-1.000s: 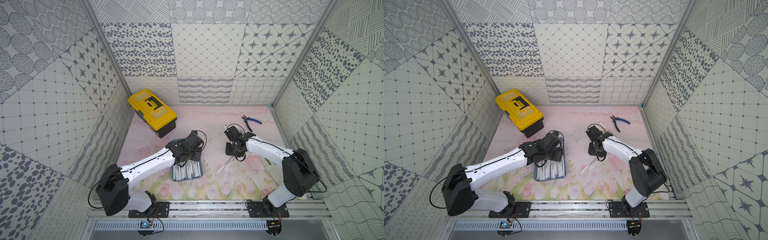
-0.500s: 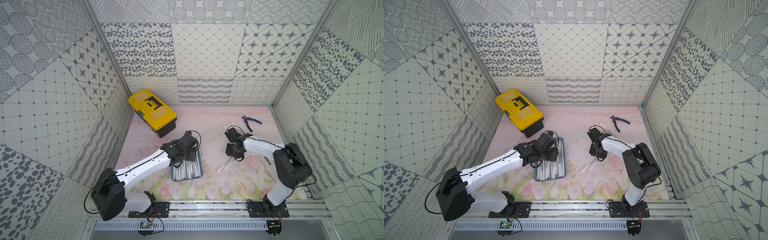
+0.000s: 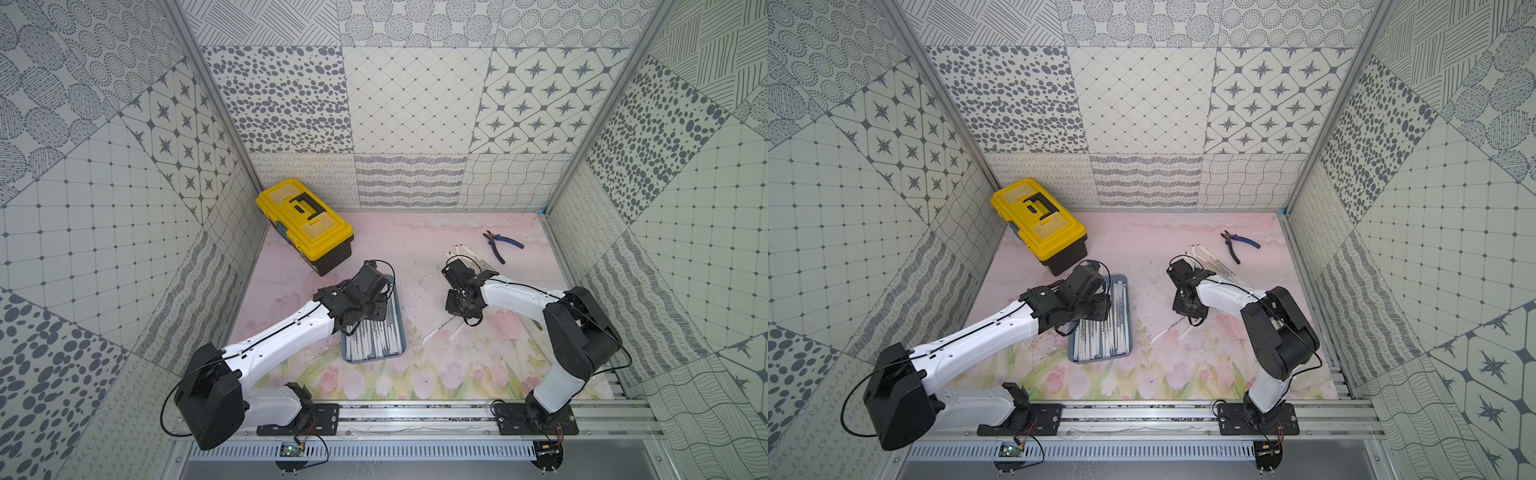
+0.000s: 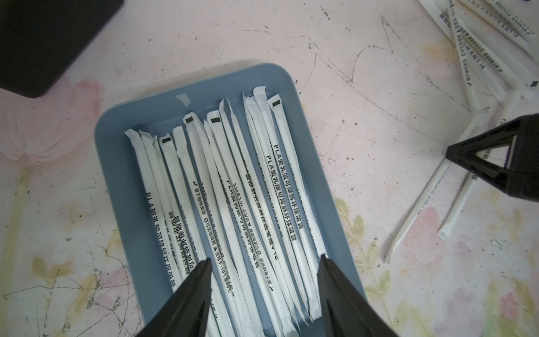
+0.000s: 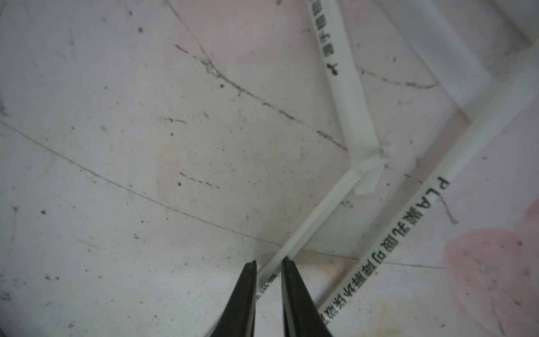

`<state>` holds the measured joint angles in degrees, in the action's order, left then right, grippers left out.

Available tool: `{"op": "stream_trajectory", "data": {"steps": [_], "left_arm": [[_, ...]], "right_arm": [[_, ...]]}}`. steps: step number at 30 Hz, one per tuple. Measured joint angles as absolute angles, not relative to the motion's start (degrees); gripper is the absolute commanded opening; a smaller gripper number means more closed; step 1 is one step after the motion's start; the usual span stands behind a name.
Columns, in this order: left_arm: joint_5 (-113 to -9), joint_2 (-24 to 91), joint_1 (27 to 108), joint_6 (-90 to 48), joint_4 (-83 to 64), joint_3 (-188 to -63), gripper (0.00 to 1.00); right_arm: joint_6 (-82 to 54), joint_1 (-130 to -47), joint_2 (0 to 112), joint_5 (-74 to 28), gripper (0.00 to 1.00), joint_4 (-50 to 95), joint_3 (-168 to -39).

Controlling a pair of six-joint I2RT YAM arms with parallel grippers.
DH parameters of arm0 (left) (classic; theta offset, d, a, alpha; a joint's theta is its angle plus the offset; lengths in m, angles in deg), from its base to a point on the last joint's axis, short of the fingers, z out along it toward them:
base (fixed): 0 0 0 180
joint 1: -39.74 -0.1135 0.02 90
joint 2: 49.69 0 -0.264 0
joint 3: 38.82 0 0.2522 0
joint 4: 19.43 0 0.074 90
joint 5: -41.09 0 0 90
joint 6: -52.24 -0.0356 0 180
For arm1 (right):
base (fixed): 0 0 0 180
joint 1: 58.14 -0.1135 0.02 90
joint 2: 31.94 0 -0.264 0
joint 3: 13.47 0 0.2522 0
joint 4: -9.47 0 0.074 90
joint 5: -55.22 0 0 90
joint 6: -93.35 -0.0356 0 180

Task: Put the straws into the storage box
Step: Pick up the straw from the center of the board.

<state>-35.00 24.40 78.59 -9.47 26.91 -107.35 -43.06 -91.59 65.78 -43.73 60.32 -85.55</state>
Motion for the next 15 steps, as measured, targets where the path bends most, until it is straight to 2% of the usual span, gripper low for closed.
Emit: {"op": "stream_trajectory", "data": {"steps": [3, 8, 15], "left_arm": [[-35.0, 23.68, 78.09, -9.47, 26.91, -106.78, 0.62], [-35.04, 23.39, 77.61, -9.47, 26.91, -106.21, 0.62], [-35.04, 22.74, 77.37, -9.47, 26.91, -105.66, 0.62]], "right_arm": [[-44.17, -92.18, 65.1, -43.99, 0.33, 60.88, -85.51], [-45.77, -92.18, 64.75, -44.3, 0.34, 60.82, -85.51], [-46.88, -92.16, 67.13, -44.23, 0.19, 59.27, -85.49]]}}
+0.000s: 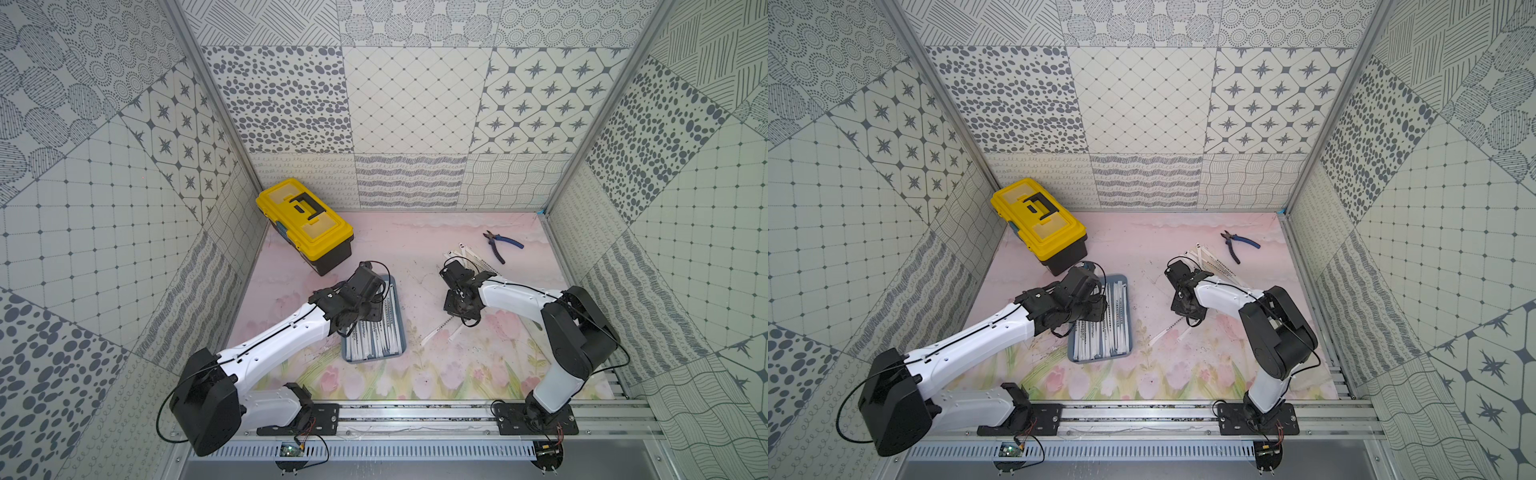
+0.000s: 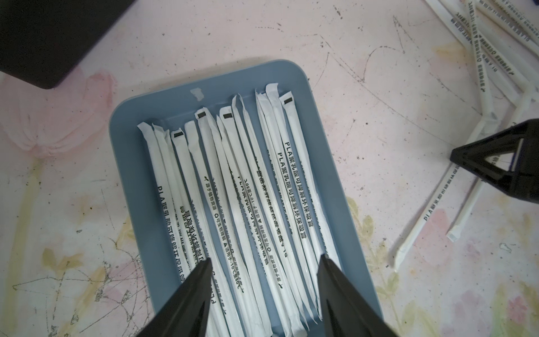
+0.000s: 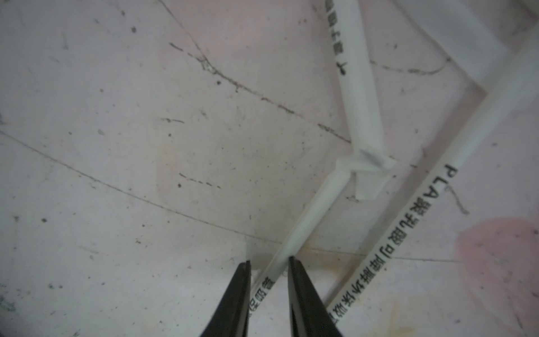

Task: Put the straws into the storage box
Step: Pick up the straw from the center of the board, then place the straw in the storage box.

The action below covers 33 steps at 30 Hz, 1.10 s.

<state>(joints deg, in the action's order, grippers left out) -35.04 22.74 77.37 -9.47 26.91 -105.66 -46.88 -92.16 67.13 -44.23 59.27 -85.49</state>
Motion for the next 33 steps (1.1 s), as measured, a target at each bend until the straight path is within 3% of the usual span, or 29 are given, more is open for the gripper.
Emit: {"op": "stream_trajectory", "data": {"steps": [7, 17, 26, 33], "left_arm": [[-34.97, 20.68, 75.9, -9.49, 27.5, -105.42, 0.62], [-35.0, 14.74, 67.92, -9.84, 31.2, -104.4, 0.62], [-33.49, 8.92, 56.91, -7.87, 36.25, -102.23, 0.62], [-32.24, 5.95, 54.39, -7.3, 38.69, -101.66, 0.62]], "right_arm": [[-47.25, -94.65, 67.17, -45.15, 0.11, 60.38, -86.27], [-47.23, -109.17, 68.84, -45.2, 0.08, 65.87, -102.3], [-44.72, -116.31, 88.97, -41.22, 0.08, 64.71, -130.19], [-43.98, -117.56, 100.57, -40.15, 0.08, 66.55, -142.05]]}}
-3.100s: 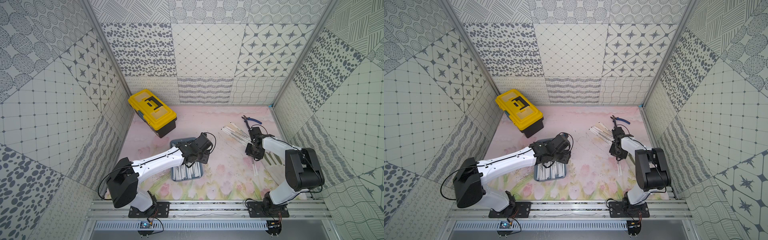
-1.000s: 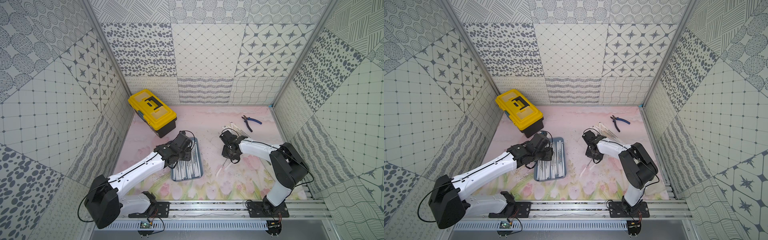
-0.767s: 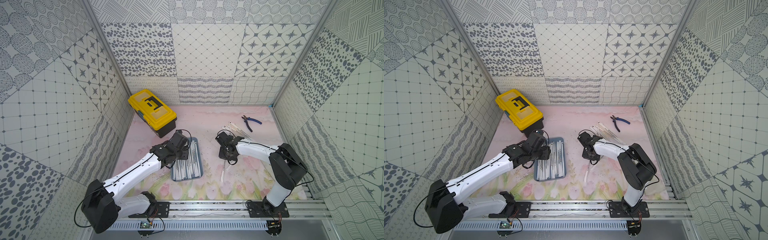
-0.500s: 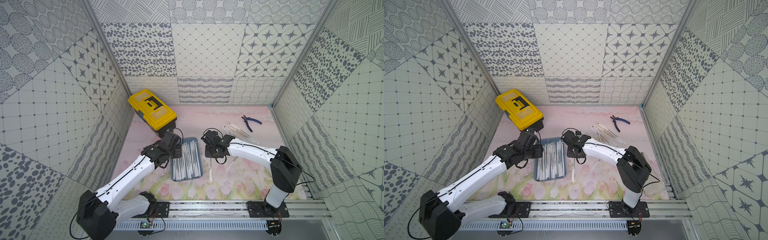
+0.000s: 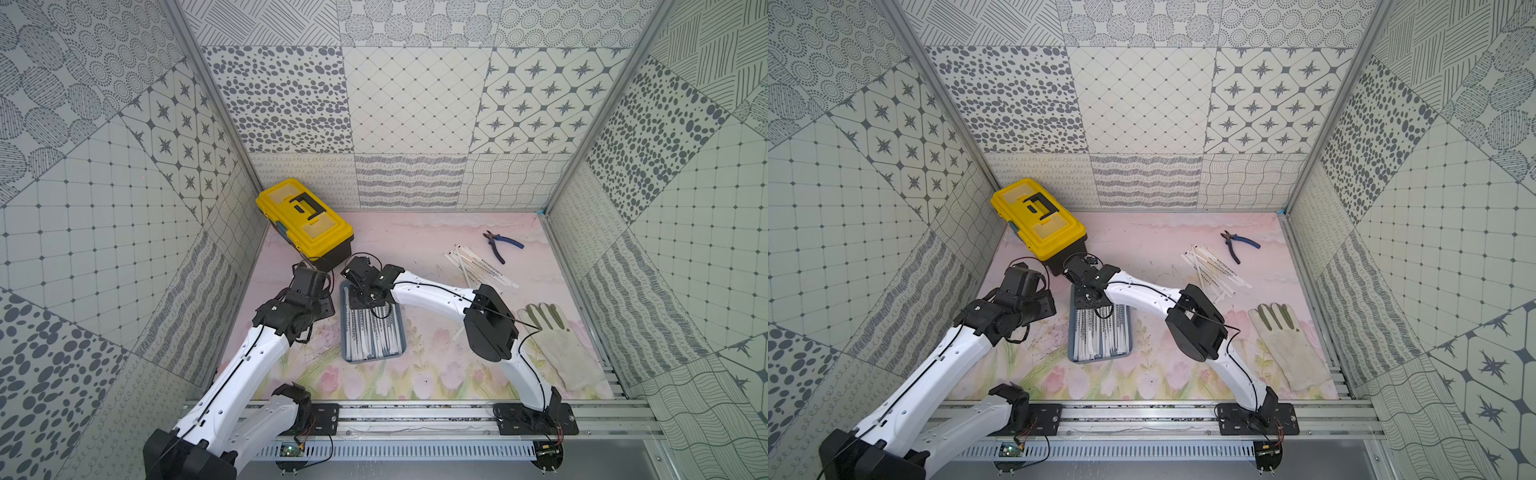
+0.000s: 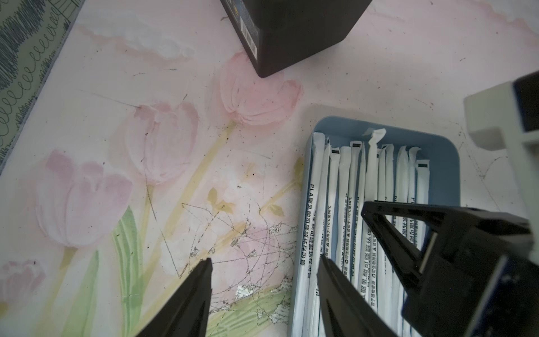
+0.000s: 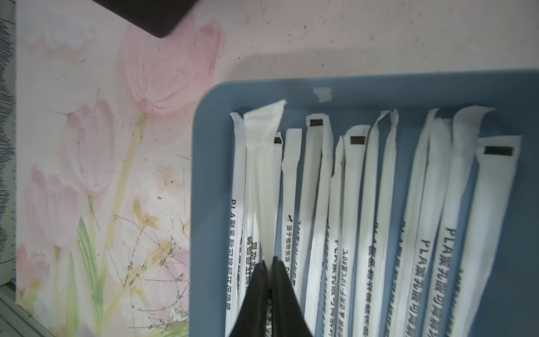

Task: Put the straws into the storage box
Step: Place the straw in the storage box, then pick up the straw from the center of the board.

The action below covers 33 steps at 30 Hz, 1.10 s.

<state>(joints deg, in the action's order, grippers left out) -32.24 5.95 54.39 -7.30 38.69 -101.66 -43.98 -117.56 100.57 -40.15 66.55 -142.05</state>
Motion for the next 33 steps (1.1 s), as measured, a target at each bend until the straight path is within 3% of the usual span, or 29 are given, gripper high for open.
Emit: {"op": "stream_trajectory", "data": {"steps": [6, 11, 15, 21, 24, 27, 33], "left_arm": [[-32.35, 5.84, 54.2, -7.26, 38.96, -101.49, 0.61], [-32.92, 5.84, 54.2, -7.26, 38.93, -101.38, 0.6], [-33.53, 5.84, 54.2, -7.26, 38.96, -101.4, 0.6], [-34.1, 6.85, 56.43, -7.37, 38.82, -103.04, 0.6], [-34.8, 9.36, 62.53, -7.87, 38.08, -104.51, 0.6], [-35.15, 13.43, 71.33, -8.9, 36.05, -105.86, 0.6], [-35.19, 23.39, 83.95, -10.08, 32.01, -109.42, 0.61]], "right_arm": [[-43.98, -118.19, 105.77, -39.67, 0.09, 68.23, -146.36], [-43.95, -118.24, 107.19, -39.25, 0.21, 69.41, -147.41], [-44.94, -118.17, 105.88, -38.16, 0.25, 68.8, -145.79], [-47.25, -116.14, 87.41, -38.27, 0.32, 65.08, -123.61], [-48.35, -111.77, 73.93, -40.45, 0.41, 63.57, -109.95], [-49.29, -104.2, 62.72, -43.56, 0.43, 62.98, -96.53], [-49.03, -90.43, 54.98, -46.57, 0.41, 64.27, -79.46]]}}
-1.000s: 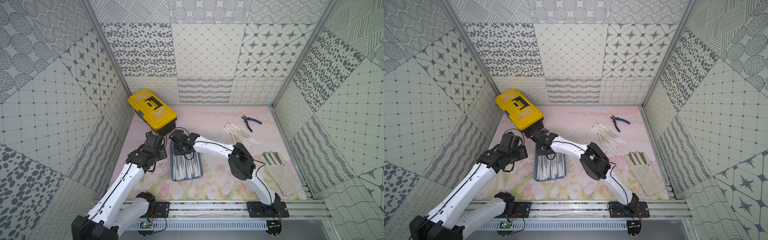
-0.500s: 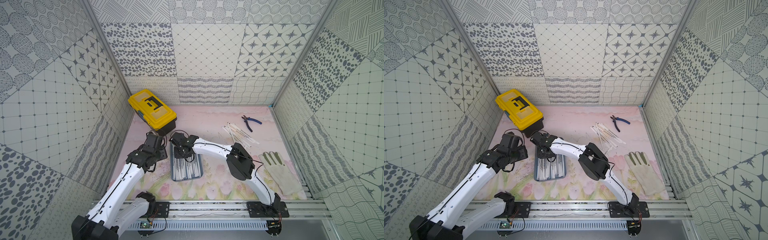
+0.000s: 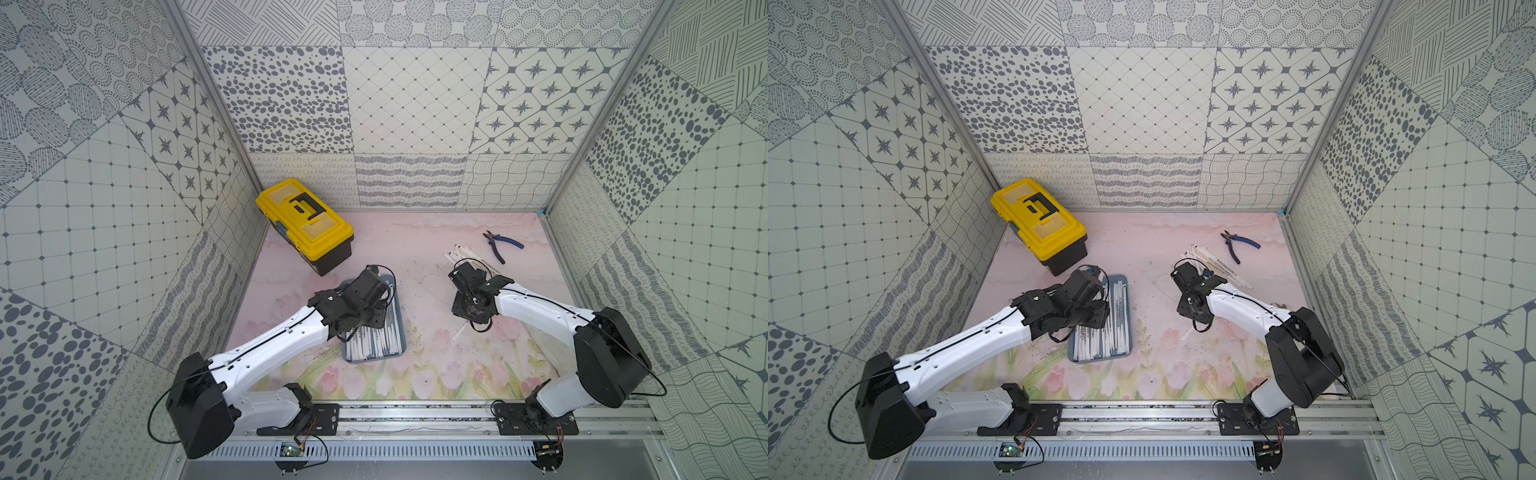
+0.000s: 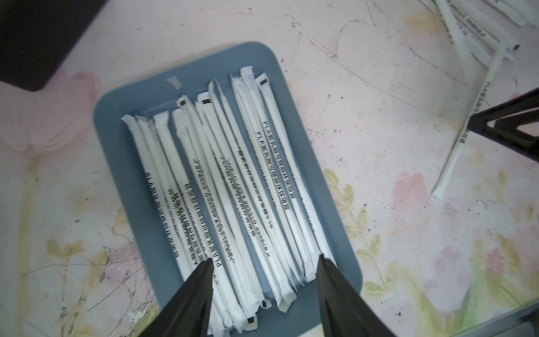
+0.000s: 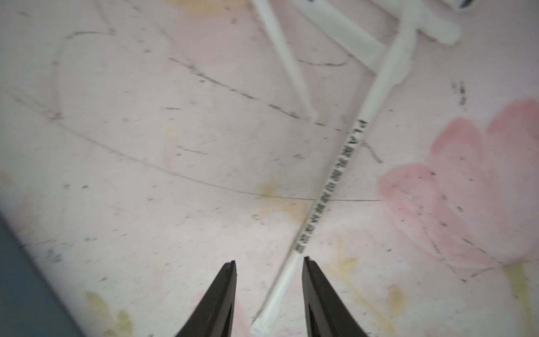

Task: Put the straws into the storage box
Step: Pick up the straw from the center of the board.

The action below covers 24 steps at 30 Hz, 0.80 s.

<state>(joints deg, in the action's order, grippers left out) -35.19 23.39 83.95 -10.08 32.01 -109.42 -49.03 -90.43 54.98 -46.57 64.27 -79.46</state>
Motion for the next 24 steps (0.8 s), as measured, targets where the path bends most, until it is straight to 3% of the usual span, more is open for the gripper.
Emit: {"op": "stream_trajectory", "data": {"steps": [9, 17, 24], "left_arm": [[-35.35, 33.88, 90.11, -10.65, 27.57, -113.8, 0.61], [-35.13, 35.41, 90.7, -10.93, 26.34, -114.12, 0.62], [-33.97, 33.01, 90.04, -11.17, 26.41, -113.69, 0.62]], "right_arm": [[-44.28, -82.11, 56.33, -45.17, 0.37, 60.01, -77.82], [-42.49, -80.53, 60.42, -42.95, 0.16, 56.14, -77.44], [-43.28, -82.74, 53.8, -42.97, 0.1, 59.55, -74.47]]}}
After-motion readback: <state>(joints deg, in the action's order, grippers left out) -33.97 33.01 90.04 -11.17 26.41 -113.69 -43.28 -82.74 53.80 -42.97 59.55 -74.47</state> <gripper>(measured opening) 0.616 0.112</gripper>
